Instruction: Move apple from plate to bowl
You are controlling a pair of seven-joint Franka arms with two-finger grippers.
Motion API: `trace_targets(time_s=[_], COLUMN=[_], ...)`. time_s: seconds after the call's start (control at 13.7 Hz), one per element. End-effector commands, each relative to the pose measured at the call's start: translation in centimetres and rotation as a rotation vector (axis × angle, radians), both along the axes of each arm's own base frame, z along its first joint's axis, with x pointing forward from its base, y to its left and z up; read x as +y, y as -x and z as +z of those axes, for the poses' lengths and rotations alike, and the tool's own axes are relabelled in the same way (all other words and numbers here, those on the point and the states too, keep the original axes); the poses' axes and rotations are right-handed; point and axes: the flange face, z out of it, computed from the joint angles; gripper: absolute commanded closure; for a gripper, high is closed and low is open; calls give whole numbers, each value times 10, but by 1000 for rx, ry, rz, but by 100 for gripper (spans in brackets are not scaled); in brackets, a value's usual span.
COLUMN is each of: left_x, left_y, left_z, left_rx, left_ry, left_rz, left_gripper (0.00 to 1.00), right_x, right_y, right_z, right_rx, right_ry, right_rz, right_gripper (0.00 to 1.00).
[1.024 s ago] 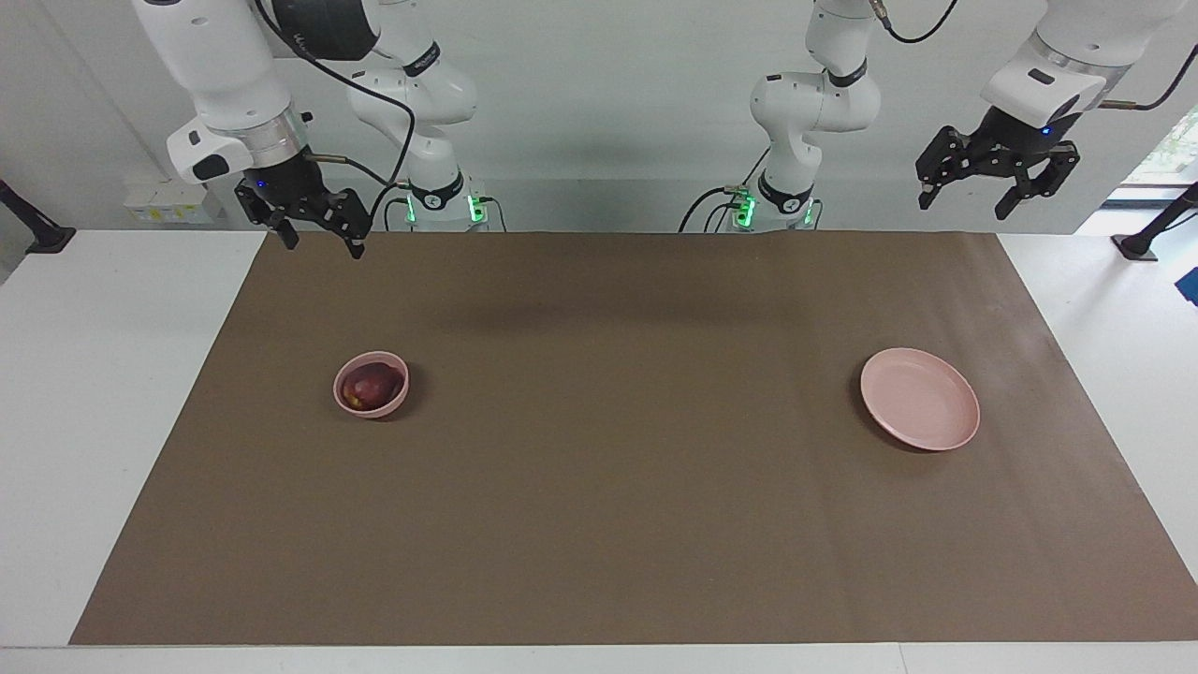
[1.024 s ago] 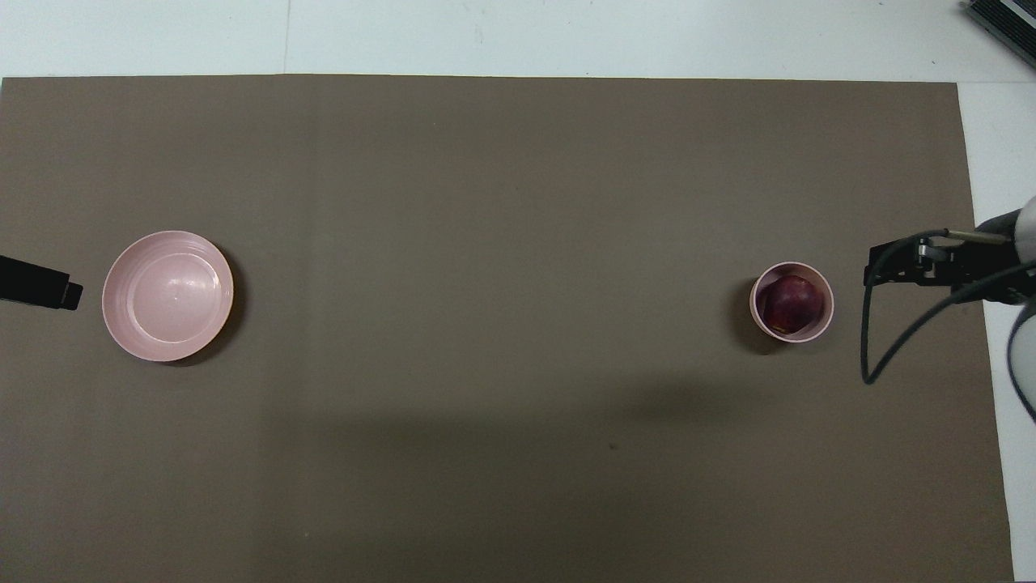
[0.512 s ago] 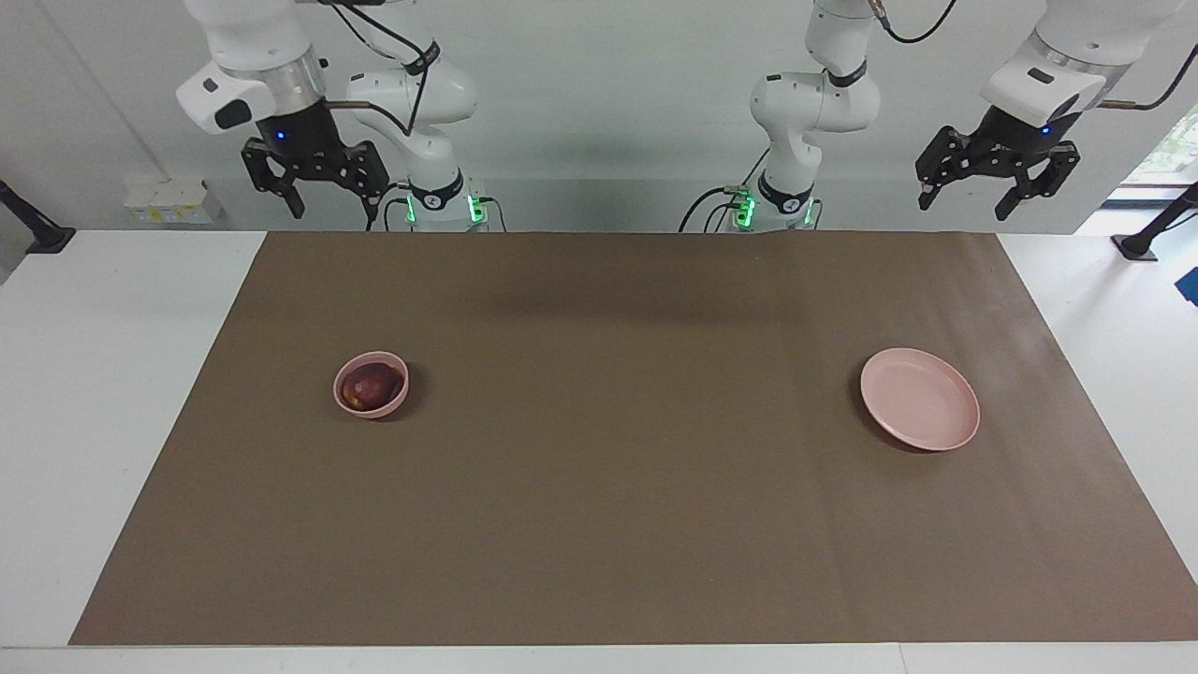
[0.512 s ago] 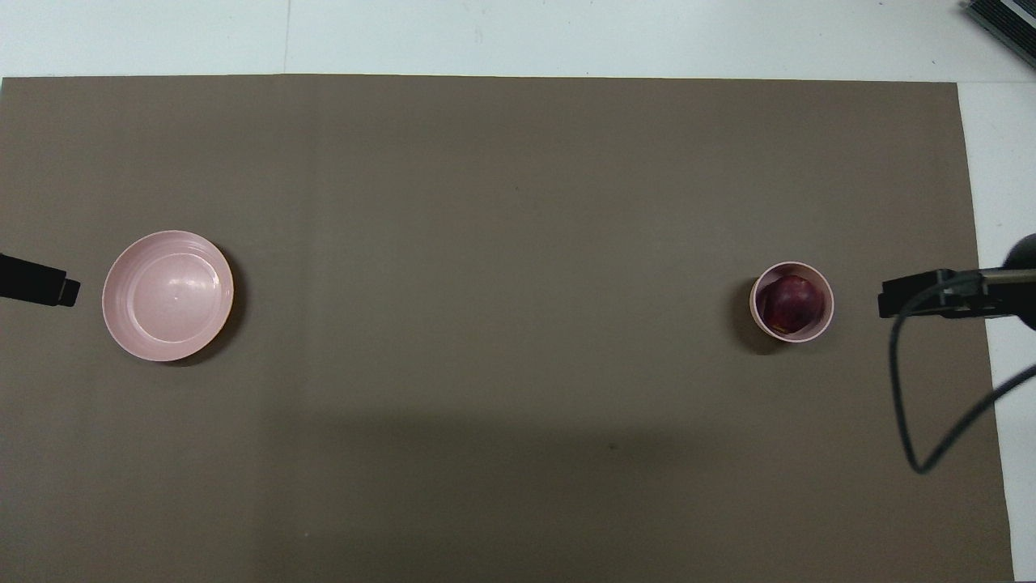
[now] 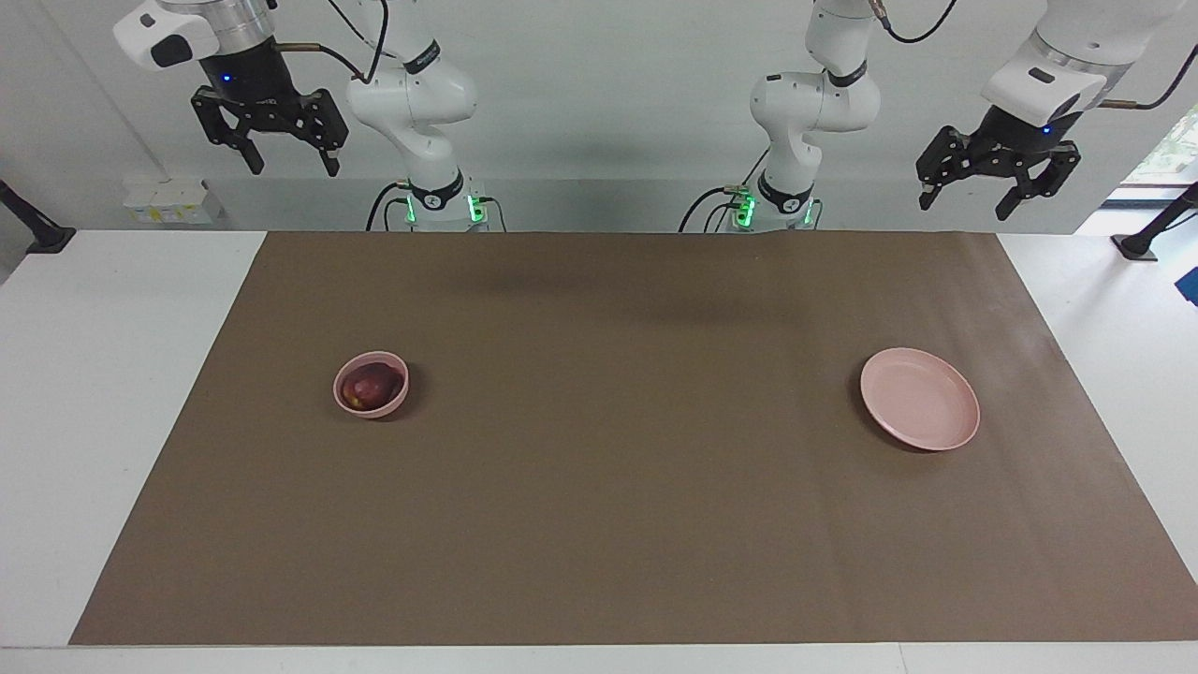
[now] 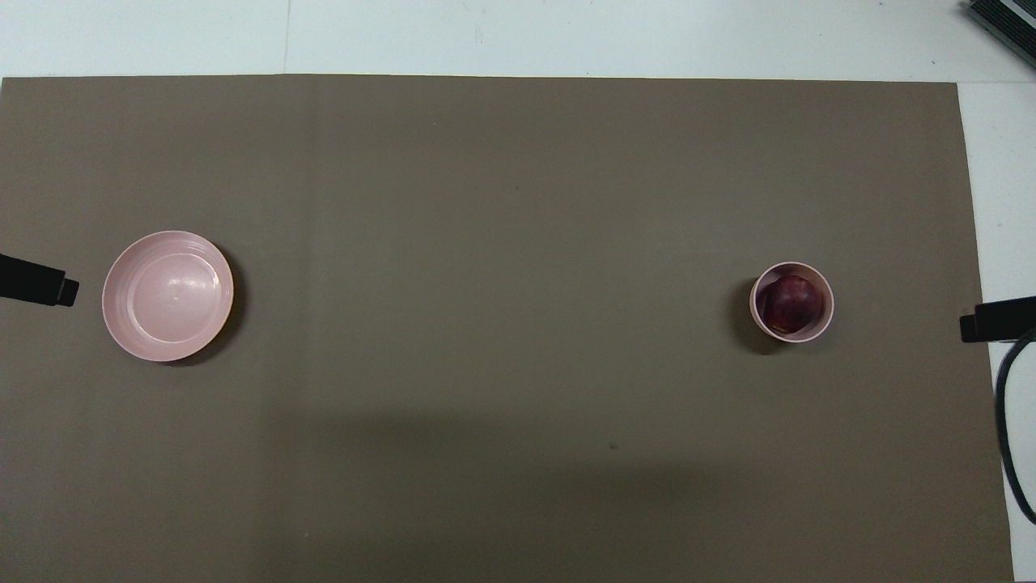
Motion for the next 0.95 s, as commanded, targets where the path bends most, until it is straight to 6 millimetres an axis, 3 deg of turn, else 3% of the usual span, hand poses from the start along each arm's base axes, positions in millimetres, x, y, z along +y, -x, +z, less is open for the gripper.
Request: trace_targets(time_s=[0.0, 0.88], left_x=[5, 4], left_y=[6, -1], left_z=[0, 2], left_rx=[-14, -51], left_ry=[-15, -11], left_rz=[-5, -4], left_gripper=[0, 0], right_x=[-14, -11], right_y=[0, 1], right_z=[-3, -7], right_rx=[2, 18], right_ry=[1, -9], right_rz=[18, 4], right_gripper=[0, 0])
